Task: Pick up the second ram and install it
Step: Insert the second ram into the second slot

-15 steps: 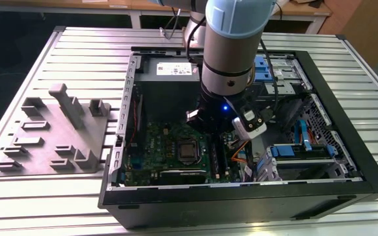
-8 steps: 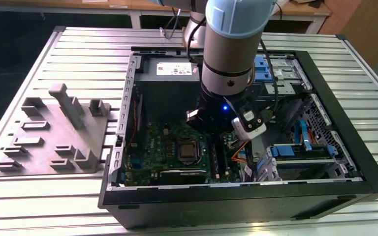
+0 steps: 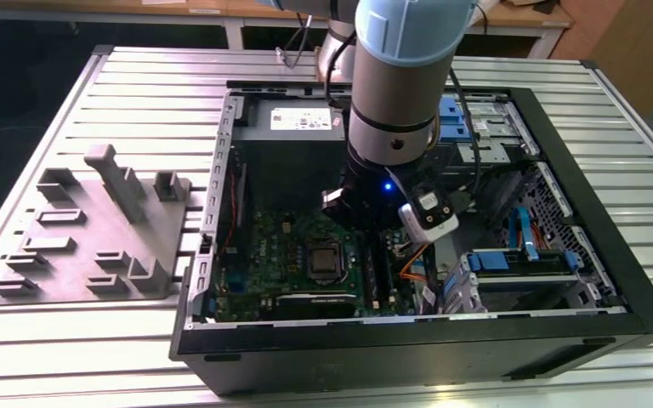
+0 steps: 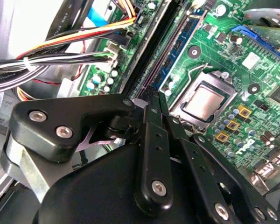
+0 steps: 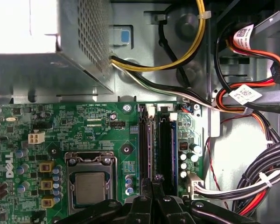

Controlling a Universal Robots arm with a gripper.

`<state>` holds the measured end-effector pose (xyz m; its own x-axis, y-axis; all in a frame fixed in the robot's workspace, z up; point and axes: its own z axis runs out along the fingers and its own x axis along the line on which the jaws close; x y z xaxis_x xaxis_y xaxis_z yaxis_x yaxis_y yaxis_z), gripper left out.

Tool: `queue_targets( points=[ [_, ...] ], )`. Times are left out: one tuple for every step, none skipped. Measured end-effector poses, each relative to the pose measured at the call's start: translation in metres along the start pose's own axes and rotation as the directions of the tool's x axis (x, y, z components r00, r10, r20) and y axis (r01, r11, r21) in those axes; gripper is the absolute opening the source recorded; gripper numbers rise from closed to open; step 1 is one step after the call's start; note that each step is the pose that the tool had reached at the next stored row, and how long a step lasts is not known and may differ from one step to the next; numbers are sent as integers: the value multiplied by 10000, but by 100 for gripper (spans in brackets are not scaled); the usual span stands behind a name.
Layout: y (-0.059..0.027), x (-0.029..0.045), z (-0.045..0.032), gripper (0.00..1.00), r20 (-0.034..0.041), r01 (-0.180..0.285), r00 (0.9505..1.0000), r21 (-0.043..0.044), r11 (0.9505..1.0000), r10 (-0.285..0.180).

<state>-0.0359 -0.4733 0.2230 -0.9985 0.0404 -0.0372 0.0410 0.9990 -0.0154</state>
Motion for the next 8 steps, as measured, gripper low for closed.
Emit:
queue_targets(
  points=[
    [0,0,0,12,0,-12,10000,1,10000,12],
    [0,0,0,12,0,-28,10000,1,10000,28],
    [0,0,0,12,-1,-57,10000,2,10000,57],
    [0,0,0,12,-1,-89,10000,3,10000,89],
    [0,-1,0,12,-1,-116,9999,4,9999,116],
    [0,-1,0,12,-2,-136,9999,5,9999,136],
    [0,-1,0,12,-2,-144,9999,6,9999,144],
    [0,-1,0,12,-2,-151,9999,6,9999,151]
  ],
)
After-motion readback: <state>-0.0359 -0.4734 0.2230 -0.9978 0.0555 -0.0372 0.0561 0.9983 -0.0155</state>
